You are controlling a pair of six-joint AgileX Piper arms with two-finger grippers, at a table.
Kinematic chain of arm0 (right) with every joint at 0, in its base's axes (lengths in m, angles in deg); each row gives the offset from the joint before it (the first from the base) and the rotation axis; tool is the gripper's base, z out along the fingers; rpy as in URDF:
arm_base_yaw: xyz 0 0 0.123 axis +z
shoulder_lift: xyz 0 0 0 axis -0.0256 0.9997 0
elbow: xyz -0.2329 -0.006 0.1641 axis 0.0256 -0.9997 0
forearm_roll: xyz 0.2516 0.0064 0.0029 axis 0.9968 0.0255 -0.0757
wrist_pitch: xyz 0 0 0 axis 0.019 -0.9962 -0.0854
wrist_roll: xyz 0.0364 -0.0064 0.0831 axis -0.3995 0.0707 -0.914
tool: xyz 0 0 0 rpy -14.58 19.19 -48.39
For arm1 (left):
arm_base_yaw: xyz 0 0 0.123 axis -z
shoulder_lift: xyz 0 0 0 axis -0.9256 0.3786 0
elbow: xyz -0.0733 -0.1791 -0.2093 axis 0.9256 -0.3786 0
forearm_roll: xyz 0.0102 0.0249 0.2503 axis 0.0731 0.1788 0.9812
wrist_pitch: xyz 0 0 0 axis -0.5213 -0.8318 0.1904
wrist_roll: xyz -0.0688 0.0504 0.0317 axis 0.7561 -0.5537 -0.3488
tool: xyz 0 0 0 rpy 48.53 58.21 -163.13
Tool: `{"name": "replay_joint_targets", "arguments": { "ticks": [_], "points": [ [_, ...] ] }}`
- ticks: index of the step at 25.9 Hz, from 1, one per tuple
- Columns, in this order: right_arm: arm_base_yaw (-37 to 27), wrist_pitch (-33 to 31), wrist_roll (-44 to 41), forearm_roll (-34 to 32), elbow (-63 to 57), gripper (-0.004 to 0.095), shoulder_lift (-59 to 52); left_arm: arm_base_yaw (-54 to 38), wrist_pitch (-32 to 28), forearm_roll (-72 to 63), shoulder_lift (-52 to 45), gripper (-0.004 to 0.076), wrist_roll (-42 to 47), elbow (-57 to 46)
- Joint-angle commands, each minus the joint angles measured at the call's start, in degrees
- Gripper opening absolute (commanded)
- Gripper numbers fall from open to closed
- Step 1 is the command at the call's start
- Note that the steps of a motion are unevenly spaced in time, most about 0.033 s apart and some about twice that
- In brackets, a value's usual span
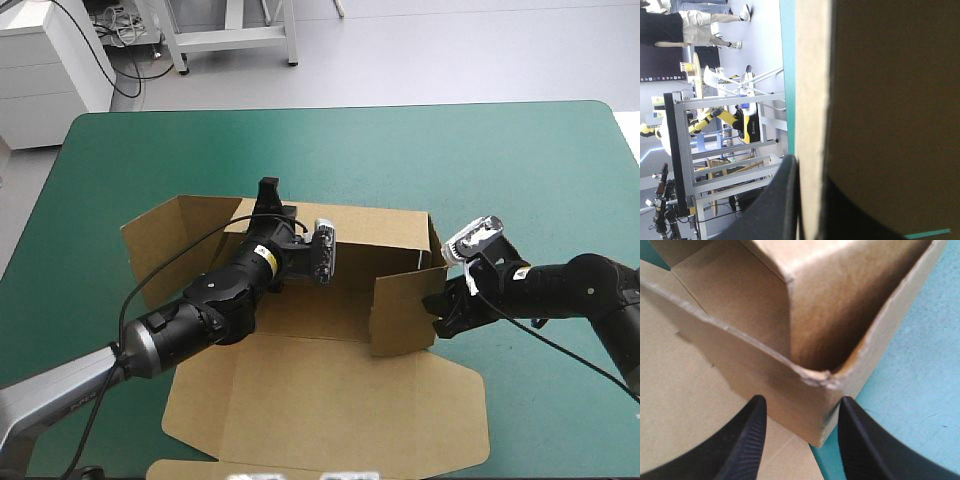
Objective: Fold the box
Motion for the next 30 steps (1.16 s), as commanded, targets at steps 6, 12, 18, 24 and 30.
{"name": "replay_joint_targets", "arguments": {
  "ticks": [6, 12, 18, 24, 30],
  "points": [
    [3.4, 8.7, -3.5, 2.5, 1.6, 0.0415, -1.2, 0.2, -0.8, 0.8, -1.9, -0.0008, 0.9, 1.2],
    [13.3, 18.0, -28.1, -18.2, 1.6, 0.0415, -1.2, 0.2, -1.0, 0.8, -1.9, -0.0008, 0.9, 1.2],
    [19.5, 23.6, -43.6, -30.8, 1.6, 0.0373, -1.2, 0.2, -1.0, 0.8, -1.9, -0.0008, 0.9, 1.2],
    [23.3, 23.4, -53.8, -39.3, 1.6, 0.0338, -1.1, 0.2, -1.0, 0.8, -1.9, -0.0008, 0.9, 1.2],
    [25.9, 22.6, -61.4, -44.3, 1.6, 0.032, 0.1, 0.2, -1.0, 0.8, -1.9, -0.0008, 0.9, 1.2]
  ]
}}
